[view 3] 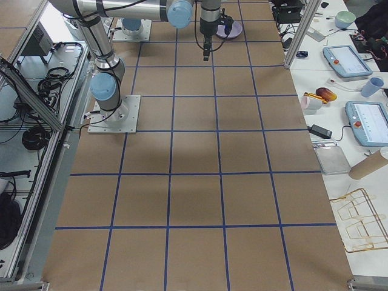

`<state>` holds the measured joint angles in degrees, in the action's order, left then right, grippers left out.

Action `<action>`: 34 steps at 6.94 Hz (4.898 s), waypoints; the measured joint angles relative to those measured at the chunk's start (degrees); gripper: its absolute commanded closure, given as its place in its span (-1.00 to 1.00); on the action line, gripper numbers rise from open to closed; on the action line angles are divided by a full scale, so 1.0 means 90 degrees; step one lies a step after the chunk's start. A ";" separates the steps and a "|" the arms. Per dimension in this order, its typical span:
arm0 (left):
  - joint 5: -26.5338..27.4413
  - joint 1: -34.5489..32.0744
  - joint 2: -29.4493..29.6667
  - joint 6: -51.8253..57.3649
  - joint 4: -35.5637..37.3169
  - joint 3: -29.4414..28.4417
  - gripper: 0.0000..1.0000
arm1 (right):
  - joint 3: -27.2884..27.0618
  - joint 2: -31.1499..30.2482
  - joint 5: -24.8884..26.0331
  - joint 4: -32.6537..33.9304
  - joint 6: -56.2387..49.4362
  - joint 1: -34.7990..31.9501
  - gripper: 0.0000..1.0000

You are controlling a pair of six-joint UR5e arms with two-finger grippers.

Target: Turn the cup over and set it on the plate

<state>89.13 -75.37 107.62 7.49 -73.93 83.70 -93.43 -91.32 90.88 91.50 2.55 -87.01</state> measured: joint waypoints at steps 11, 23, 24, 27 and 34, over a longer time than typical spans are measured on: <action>0.0082 -0.0870 0.0596 0.0471 0.2308 0.1296 1.00 | 0.0000 0.0000 0.0009 0.0000 0.0000 0.0000 -1.00; 0.0192 -0.0897 0.0716 0.0031 0.2149 0.1199 -1.00 | 0.0000 0.0000 0.0009 0.0000 0.0000 0.0000 -1.00; 0.0190 -0.0910 0.0608 -0.0037 0.2103 0.1135 -1.00 | 0.0000 0.0000 0.0009 0.0000 0.0000 0.0000 -1.00; 0.0188 -0.0952 0.0199 -0.0268 0.1341 0.0718 -1.00 | 0.0000 0.0000 0.0009 0.0000 0.0000 0.0000 -1.00; 0.0005 -0.1157 -0.0891 -0.1112 -0.0975 0.0100 -1.00 | 0.0000 0.0000 0.0009 0.0000 0.0000 0.0000 -1.00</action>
<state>89.17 -85.78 99.59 -2.51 -82.70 84.60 -93.43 -91.32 90.97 91.50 2.55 -87.01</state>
